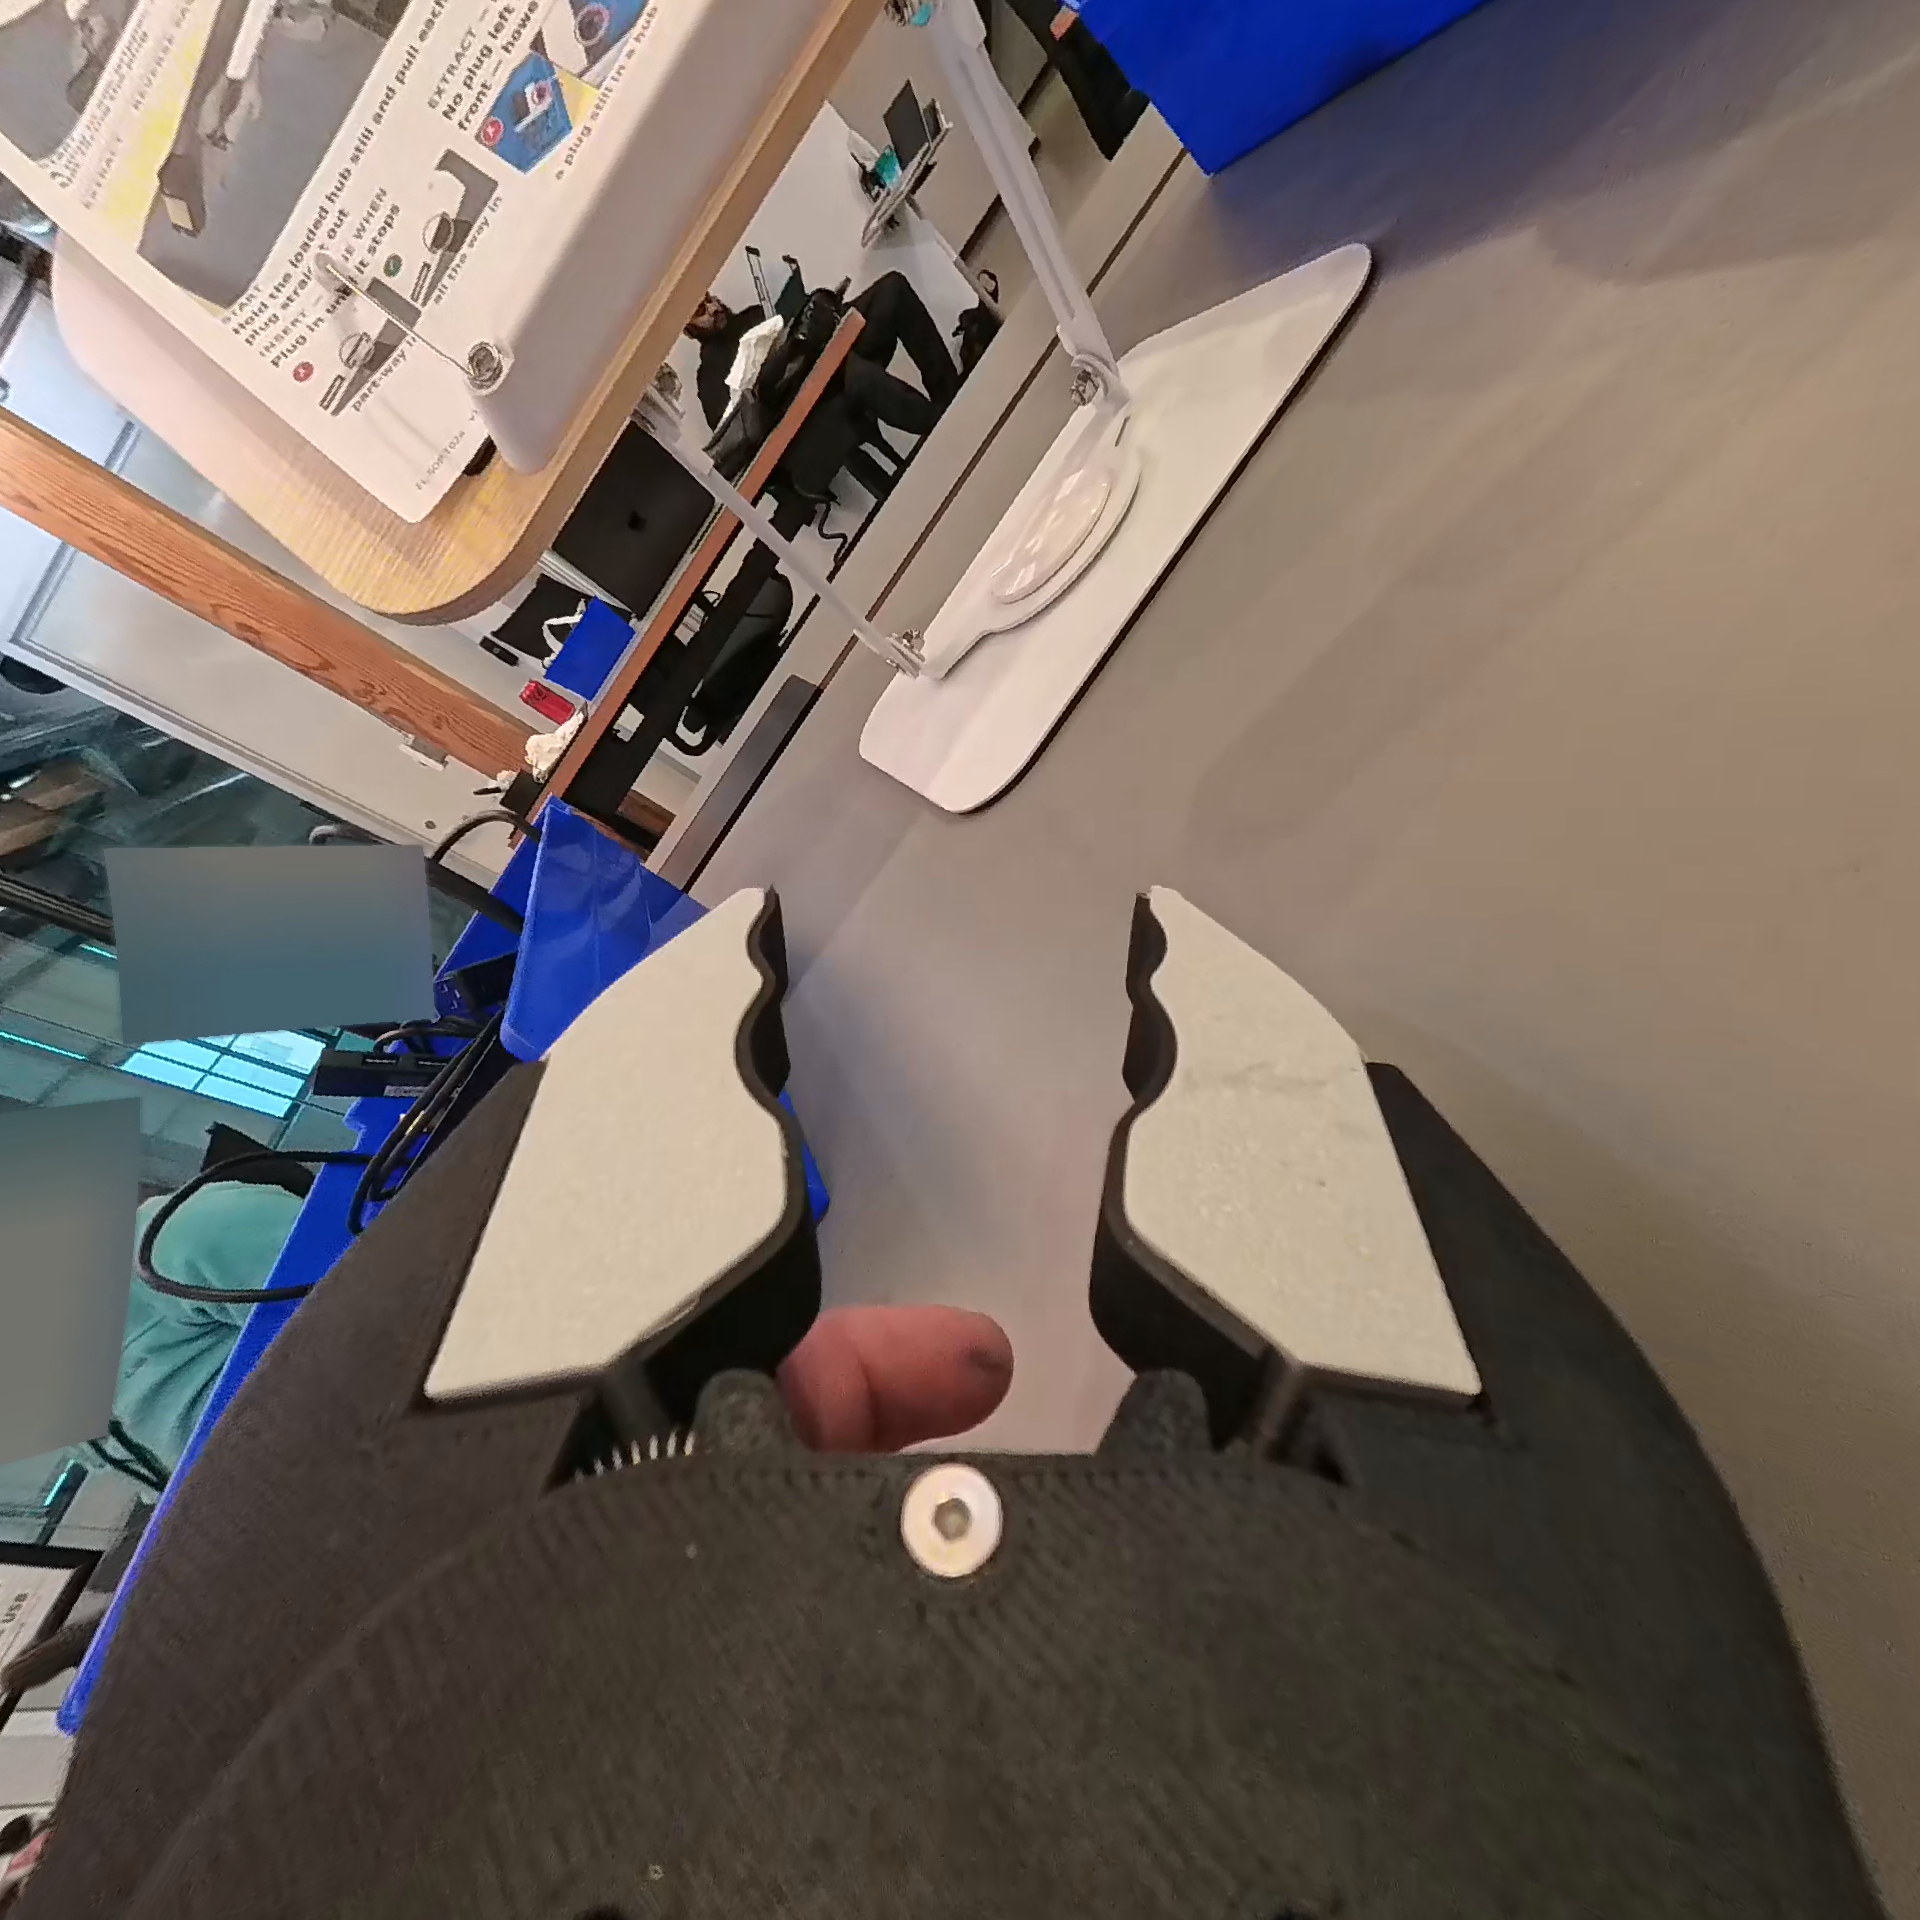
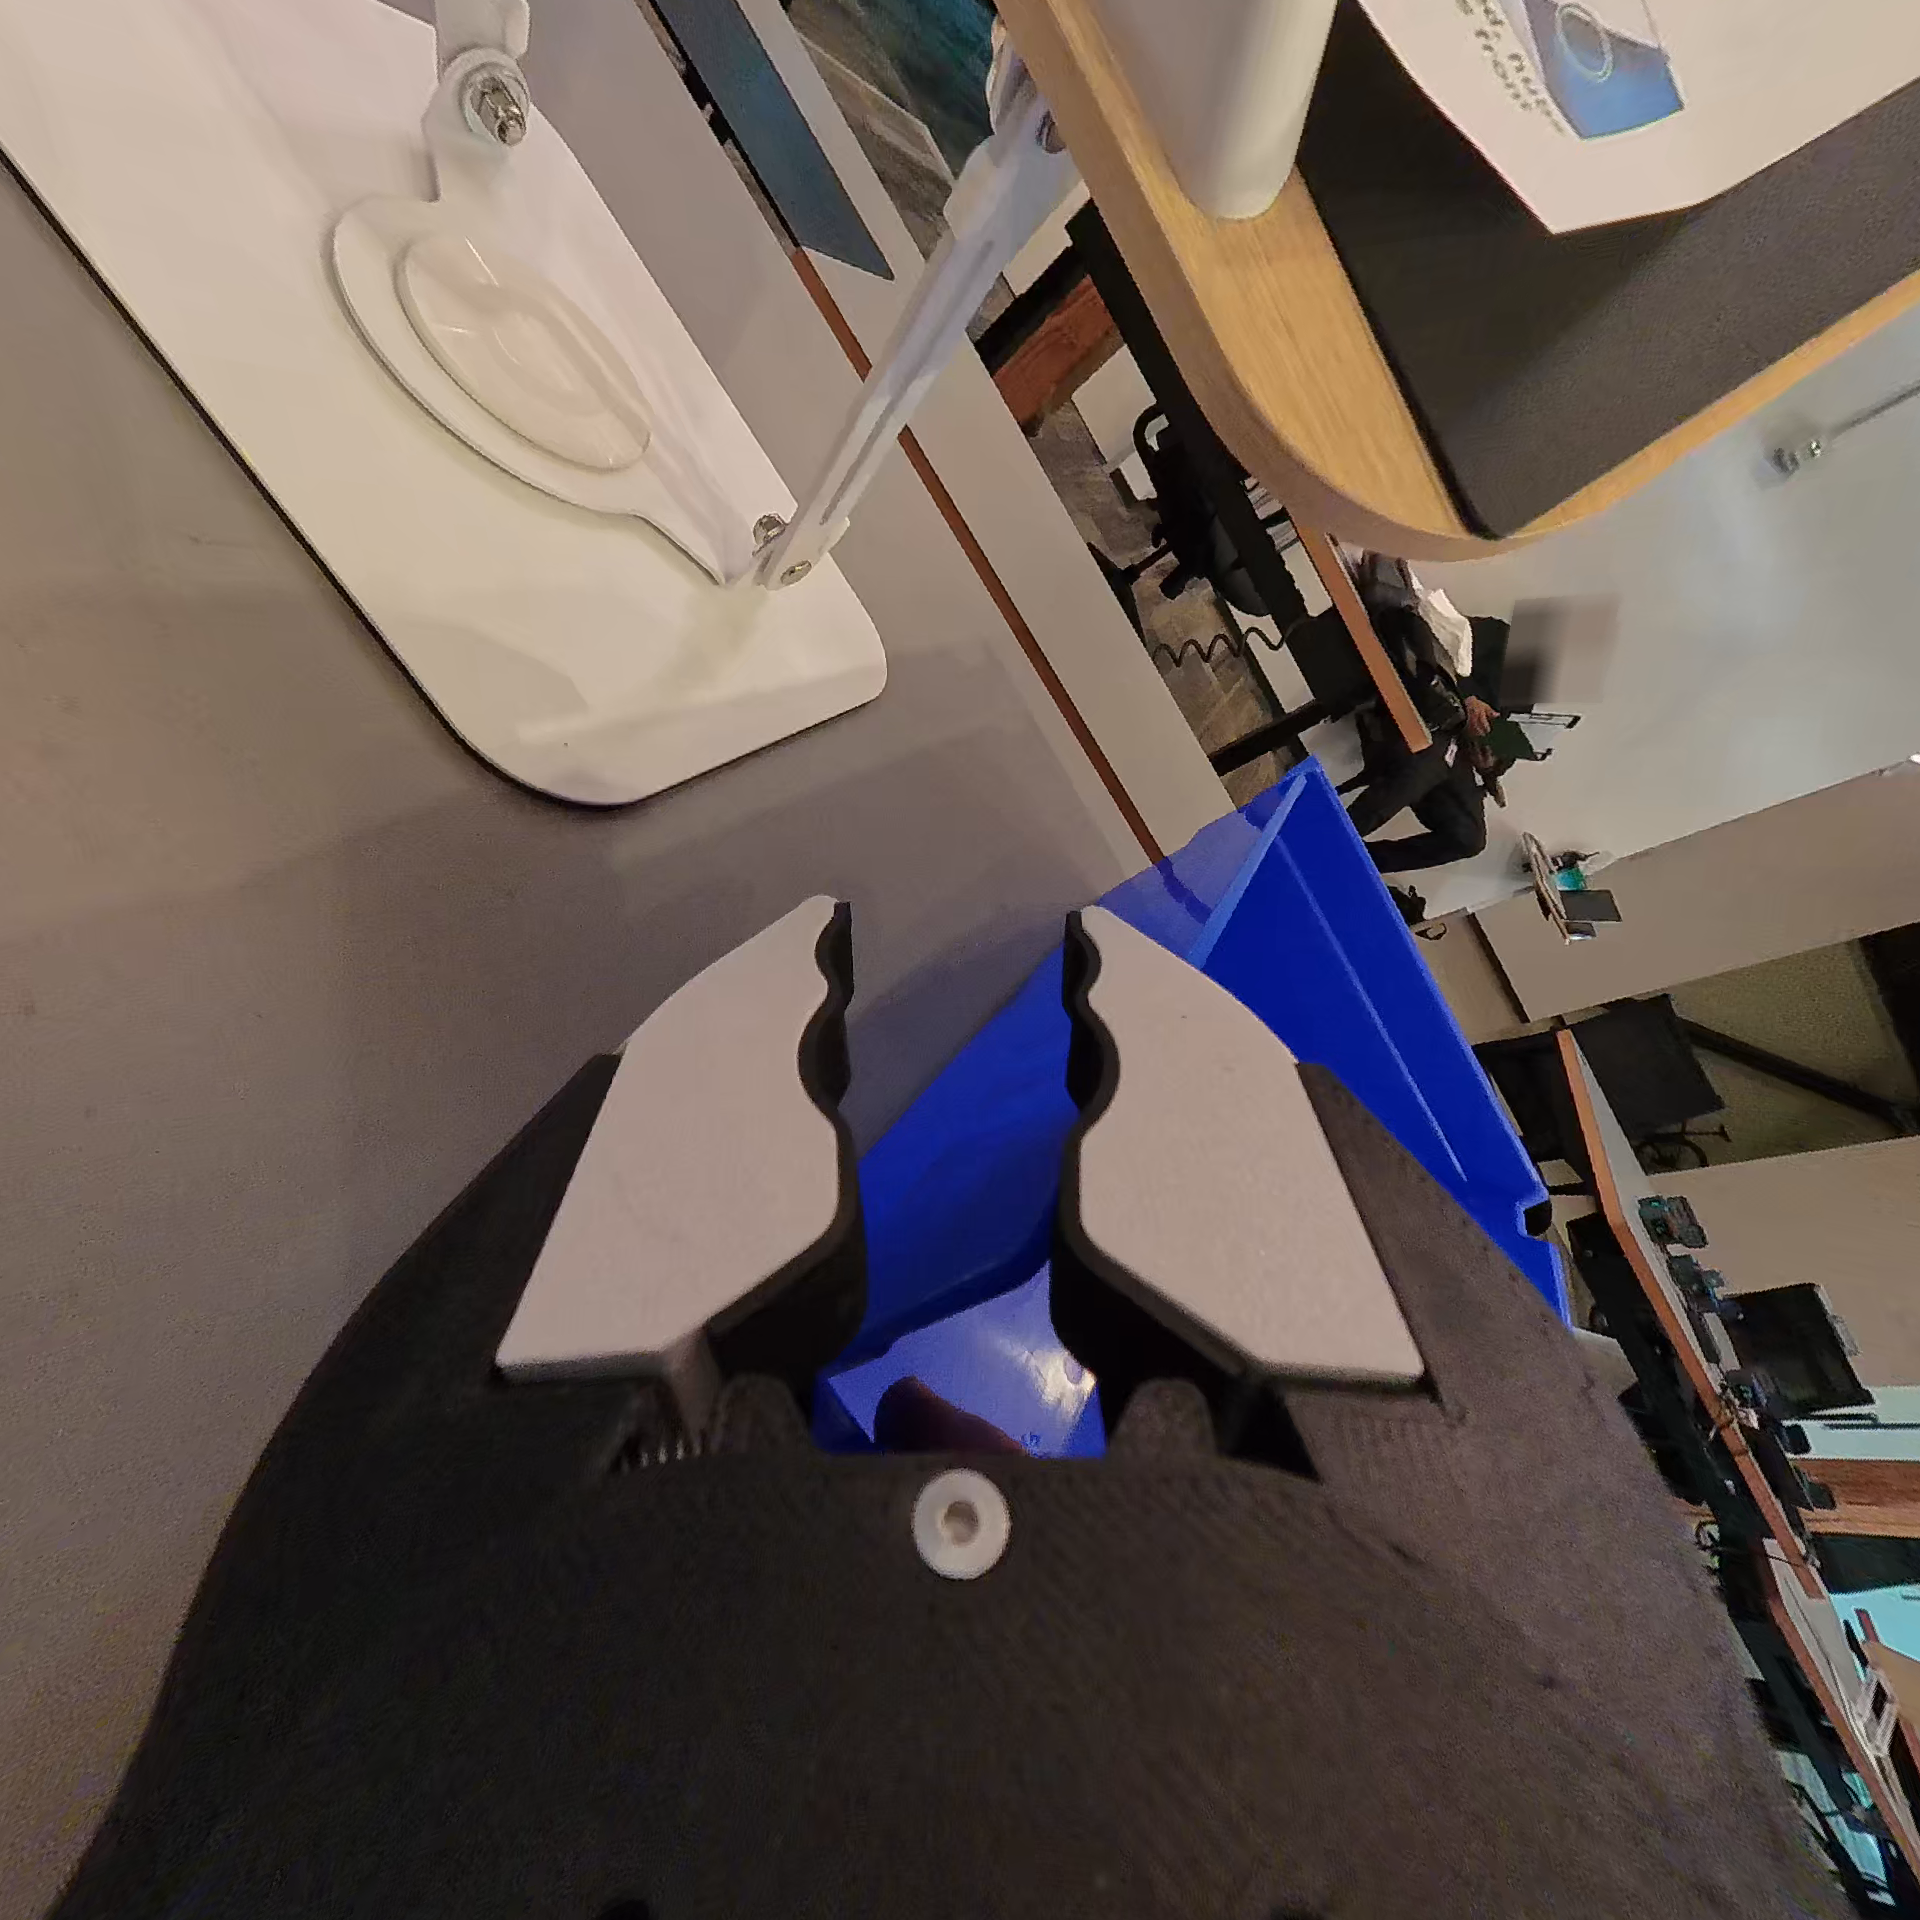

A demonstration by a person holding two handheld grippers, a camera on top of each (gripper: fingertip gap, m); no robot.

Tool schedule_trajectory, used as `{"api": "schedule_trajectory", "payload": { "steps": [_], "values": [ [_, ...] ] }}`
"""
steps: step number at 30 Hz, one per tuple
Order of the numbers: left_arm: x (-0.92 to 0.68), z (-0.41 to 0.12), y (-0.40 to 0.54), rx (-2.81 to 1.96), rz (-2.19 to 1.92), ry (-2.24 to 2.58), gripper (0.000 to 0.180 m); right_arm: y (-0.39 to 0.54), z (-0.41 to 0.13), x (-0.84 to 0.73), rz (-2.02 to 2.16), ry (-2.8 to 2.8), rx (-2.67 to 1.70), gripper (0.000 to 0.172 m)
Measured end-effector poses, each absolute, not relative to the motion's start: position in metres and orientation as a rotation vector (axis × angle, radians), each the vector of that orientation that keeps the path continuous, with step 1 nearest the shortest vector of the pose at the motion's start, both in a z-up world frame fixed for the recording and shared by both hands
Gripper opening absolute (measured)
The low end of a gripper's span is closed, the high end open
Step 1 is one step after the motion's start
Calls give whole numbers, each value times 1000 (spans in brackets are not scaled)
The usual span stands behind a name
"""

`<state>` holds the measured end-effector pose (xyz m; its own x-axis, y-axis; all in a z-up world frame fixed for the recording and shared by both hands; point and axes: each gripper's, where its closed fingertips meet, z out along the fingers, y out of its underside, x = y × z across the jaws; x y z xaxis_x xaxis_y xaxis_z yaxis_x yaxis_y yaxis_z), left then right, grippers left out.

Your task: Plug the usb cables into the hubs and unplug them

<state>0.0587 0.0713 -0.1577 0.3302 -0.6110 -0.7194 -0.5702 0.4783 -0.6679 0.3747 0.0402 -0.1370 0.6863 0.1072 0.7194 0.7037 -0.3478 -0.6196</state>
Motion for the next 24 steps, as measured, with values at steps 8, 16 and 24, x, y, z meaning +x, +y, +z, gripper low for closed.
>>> {"api": "schedule_trajectory", "payload": {
  "steps": [8, 16, 24],
  "values": [
    [66, -163, 71, -1163, 6, 1348, 57, 24, -98, 377, -719, -583, -1655, 38],
    [64, -156, 71, -1159, -34, 1309, 55, -5, -47, 363, -920, -591, -1390, 44],
    [58, -141, 71, -1144, -91, 1229, 55, -36, 29, 218, -720, -770, -1040, 27]
  ]
}}
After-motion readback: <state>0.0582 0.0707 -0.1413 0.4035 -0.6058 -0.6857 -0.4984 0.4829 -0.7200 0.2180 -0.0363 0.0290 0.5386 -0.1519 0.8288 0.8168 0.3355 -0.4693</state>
